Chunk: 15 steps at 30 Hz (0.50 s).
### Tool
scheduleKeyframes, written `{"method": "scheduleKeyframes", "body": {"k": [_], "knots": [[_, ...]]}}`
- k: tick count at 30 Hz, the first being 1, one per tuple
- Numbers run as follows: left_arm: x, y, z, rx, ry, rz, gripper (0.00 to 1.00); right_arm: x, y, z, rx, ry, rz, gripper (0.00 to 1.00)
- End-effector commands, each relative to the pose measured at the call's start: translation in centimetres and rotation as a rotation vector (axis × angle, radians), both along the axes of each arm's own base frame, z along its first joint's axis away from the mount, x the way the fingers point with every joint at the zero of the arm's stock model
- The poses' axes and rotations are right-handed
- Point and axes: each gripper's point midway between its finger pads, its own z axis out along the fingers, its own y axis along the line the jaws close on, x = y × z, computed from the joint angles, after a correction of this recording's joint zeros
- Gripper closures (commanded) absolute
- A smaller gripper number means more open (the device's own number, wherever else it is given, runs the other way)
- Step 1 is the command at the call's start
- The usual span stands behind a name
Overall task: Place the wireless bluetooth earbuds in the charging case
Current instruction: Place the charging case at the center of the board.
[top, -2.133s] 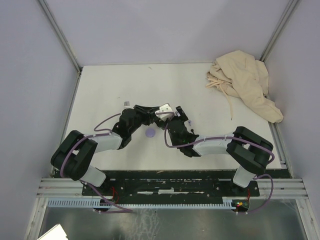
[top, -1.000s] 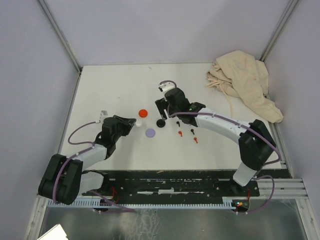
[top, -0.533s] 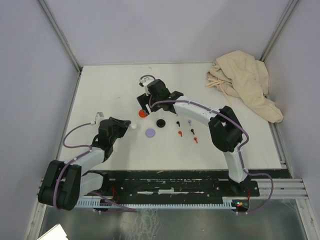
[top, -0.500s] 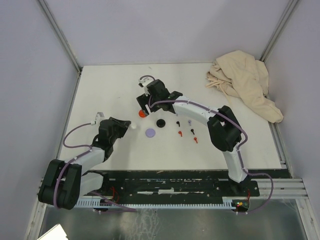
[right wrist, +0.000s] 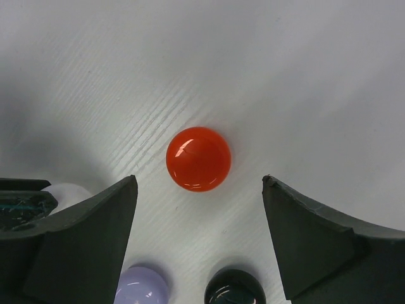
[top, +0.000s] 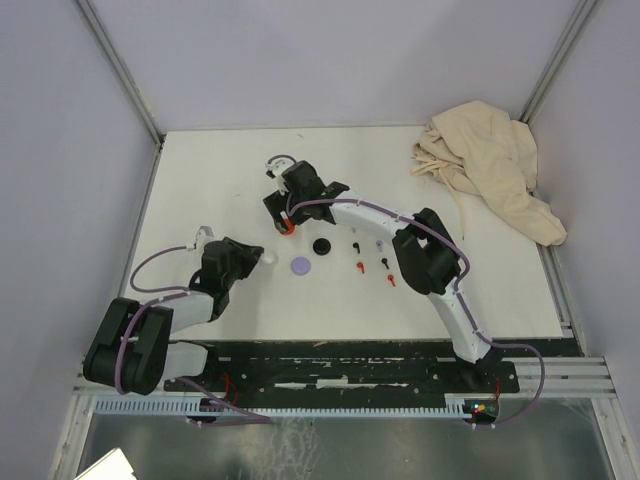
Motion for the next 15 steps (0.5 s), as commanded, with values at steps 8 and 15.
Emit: {"method": "scheduleKeyframes", "body": {"k": [8, 15], "knots": [[1.2, -0.7, 0.4, 0.017, -0.067, -0.056, 0.97, 1.1, 1.9, -0.3, 0.005, -0.025, 0.015, 0.13], [1.1, -0.7, 0.3, 0.038, -0.051, -0.071, 0.91, 1.0, 1.9, -1.2, -0.006, -0.015, 0.015, 0.13]]}}
